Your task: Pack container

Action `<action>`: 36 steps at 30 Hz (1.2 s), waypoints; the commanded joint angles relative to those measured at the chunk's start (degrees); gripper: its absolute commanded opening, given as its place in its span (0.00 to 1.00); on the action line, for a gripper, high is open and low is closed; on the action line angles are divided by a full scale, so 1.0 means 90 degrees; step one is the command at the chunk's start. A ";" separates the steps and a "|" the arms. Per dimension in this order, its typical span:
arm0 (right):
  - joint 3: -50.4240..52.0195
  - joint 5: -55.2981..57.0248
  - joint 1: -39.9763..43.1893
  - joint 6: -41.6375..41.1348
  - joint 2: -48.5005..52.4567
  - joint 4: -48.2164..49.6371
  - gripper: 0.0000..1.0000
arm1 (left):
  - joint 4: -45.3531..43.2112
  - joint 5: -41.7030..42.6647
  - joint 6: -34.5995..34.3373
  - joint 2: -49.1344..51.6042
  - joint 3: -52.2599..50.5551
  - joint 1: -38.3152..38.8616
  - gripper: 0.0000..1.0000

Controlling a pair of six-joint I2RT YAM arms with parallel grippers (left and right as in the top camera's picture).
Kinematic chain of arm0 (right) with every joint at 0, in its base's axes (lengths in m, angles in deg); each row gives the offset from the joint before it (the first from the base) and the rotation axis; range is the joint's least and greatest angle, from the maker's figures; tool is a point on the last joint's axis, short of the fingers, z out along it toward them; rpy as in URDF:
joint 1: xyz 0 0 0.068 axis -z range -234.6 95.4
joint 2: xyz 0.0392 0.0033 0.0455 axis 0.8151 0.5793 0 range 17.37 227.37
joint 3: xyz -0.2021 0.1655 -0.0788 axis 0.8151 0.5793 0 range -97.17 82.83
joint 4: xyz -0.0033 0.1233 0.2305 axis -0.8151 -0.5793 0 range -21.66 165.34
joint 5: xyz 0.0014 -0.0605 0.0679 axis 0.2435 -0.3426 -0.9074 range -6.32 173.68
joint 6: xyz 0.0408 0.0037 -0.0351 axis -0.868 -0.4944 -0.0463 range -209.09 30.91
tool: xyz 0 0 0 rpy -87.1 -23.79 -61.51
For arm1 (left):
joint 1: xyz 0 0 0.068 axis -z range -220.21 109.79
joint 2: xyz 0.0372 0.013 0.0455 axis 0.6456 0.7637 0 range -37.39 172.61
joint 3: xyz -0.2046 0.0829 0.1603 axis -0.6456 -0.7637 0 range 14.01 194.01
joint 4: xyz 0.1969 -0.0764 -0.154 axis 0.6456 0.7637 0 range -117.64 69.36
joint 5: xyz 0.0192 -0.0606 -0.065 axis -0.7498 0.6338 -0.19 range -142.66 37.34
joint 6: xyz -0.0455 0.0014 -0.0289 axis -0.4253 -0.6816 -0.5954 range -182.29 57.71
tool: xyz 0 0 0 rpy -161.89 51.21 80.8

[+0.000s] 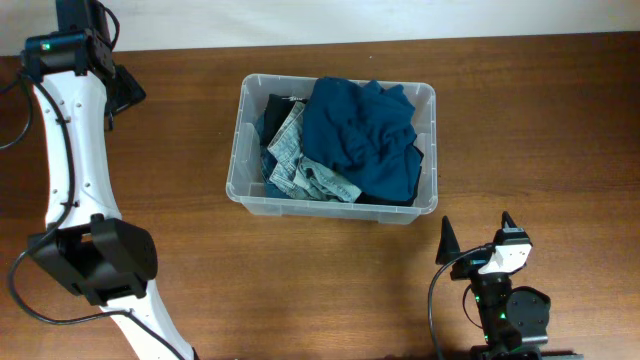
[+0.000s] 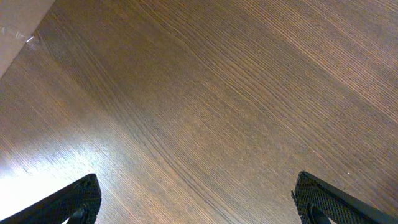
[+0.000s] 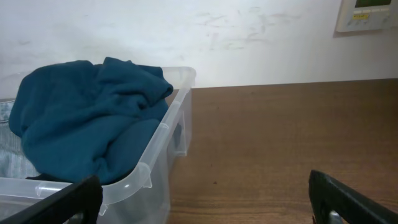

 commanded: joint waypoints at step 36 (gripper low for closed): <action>0.0029 0.0041 0.0051 0.0032 -0.0061 -0.0044 0.98 | 0.0005 -0.0039 0.0002 -0.1530 0.0005 0.0454 0.99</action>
